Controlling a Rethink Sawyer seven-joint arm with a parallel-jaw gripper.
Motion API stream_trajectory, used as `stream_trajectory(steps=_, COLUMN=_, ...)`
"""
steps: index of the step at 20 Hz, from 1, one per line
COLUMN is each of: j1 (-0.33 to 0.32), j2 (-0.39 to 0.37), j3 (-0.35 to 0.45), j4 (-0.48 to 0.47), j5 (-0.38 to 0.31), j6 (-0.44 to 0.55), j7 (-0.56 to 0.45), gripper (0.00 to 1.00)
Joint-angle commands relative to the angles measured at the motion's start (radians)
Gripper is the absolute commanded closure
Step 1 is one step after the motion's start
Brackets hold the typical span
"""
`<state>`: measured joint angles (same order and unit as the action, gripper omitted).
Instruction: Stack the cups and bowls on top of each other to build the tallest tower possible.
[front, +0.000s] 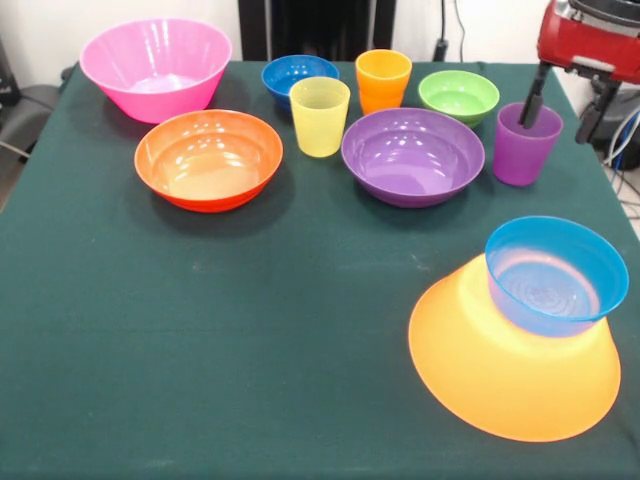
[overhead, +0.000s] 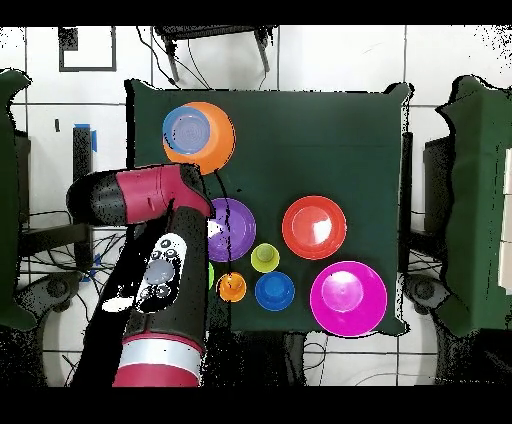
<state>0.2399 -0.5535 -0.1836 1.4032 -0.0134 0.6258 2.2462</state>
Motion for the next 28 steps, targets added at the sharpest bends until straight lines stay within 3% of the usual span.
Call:
stream_trajectory(steps=1, j1=-0.045, j2=-0.041, j3=0.069, j4=0.078, j5=-0.071, j6=-0.106, j7=-0.015, gripper=0.00)
stream_trajectory(steps=6, j1=-0.019, j2=-0.036, j3=0.033, j4=0.196, j5=-0.068, j6=-0.225, j7=0.093, gripper=0.00)
stream_trajectory(steps=10, j1=0.030, j2=-0.006, j3=-0.008, j4=0.267, j5=-0.021, j6=-0.288, j7=0.201, gripper=0.00)
stream_trajectory(steps=19, j1=0.058, j2=0.057, j3=-0.016, j4=0.335, j5=0.072, j6=-0.388, j7=0.249, gripper=0.00)
stream_trajectory(steps=28, j1=0.123, j2=0.065, j3=-0.061, j4=0.365, j5=0.180, j6=-0.325, j7=0.278, gripper=0.00)
